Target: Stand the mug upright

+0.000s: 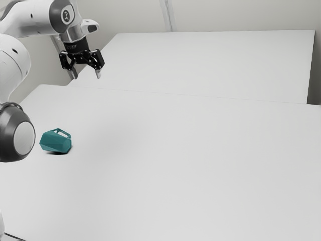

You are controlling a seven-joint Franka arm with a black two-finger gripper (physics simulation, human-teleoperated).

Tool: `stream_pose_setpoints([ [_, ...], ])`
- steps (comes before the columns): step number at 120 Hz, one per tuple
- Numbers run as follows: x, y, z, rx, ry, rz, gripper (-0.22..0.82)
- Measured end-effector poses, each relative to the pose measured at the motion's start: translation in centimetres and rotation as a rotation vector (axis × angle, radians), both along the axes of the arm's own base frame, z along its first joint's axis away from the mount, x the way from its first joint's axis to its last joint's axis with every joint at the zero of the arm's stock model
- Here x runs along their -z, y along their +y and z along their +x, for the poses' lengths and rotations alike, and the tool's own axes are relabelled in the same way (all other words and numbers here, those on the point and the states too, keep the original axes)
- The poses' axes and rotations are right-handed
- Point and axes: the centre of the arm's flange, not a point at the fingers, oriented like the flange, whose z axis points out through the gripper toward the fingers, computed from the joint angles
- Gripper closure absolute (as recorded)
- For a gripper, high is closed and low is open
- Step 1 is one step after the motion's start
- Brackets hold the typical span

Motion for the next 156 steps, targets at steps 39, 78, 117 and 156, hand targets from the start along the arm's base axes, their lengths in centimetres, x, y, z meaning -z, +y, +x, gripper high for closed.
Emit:
stream_pose_setpoints([
  [39,2.1,5.0,-5.5,-0.066,0.070,-0.064,0.00],
  [78,6.6,17.7,-8.9,-0.132,0.028,-0.144,0.00],
  [117,13.3,25.8,-10.4,-0.093,0.011,-0.268,0.00],
  [156,16.2,30.3,-10.9,0.012,-0.024,-0.296,0.00],
])
